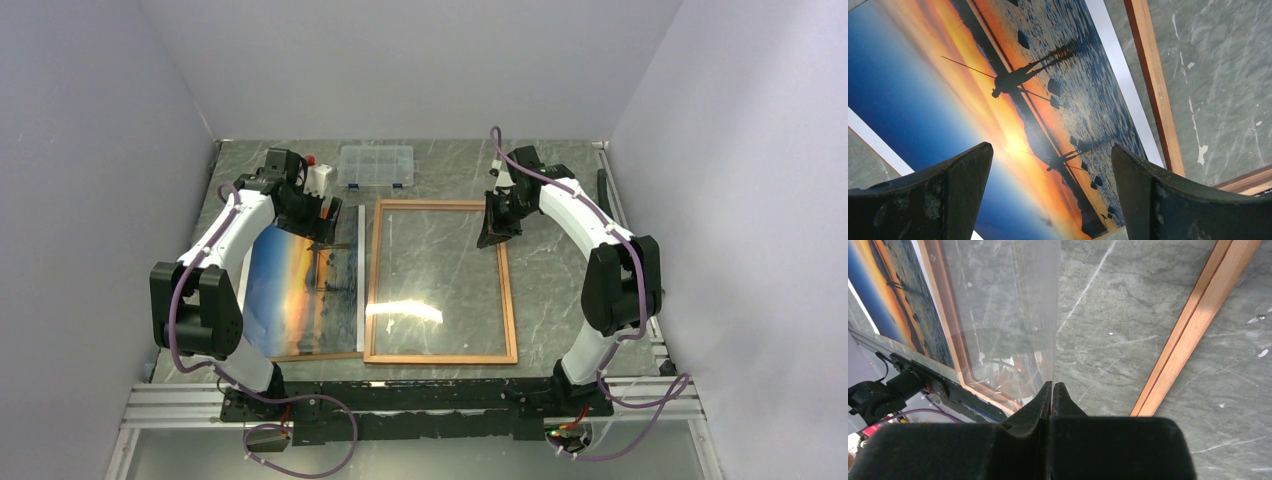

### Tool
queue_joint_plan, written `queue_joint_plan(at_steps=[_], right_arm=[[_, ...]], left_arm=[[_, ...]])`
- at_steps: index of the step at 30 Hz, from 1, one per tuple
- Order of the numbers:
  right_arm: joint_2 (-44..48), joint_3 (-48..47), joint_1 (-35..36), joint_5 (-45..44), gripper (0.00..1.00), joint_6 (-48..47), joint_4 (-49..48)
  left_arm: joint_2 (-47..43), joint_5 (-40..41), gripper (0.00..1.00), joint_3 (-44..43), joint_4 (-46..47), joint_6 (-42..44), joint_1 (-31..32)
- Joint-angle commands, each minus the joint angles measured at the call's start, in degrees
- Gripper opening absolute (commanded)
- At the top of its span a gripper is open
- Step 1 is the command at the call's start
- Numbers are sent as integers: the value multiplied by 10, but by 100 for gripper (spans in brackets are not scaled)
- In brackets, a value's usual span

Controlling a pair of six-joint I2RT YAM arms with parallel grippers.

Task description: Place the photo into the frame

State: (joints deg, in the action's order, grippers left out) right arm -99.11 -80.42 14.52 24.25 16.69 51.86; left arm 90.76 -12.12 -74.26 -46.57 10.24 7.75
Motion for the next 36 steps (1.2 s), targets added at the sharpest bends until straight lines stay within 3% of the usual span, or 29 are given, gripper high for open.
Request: queue_joint_plan(at_steps=[1, 15, 36], right_arm=[[12, -2, -5, -26, 0, -2, 1], [25, 35, -14, -34, 0, 17, -19], [15, 9, -15, -23, 0, 3, -8]], left_arm=[[-3, 3, 94, -12, 6, -2, 3], [-2, 4, 94, -14, 9, 0, 3], [-9, 1, 94, -2, 10, -4, 8]])
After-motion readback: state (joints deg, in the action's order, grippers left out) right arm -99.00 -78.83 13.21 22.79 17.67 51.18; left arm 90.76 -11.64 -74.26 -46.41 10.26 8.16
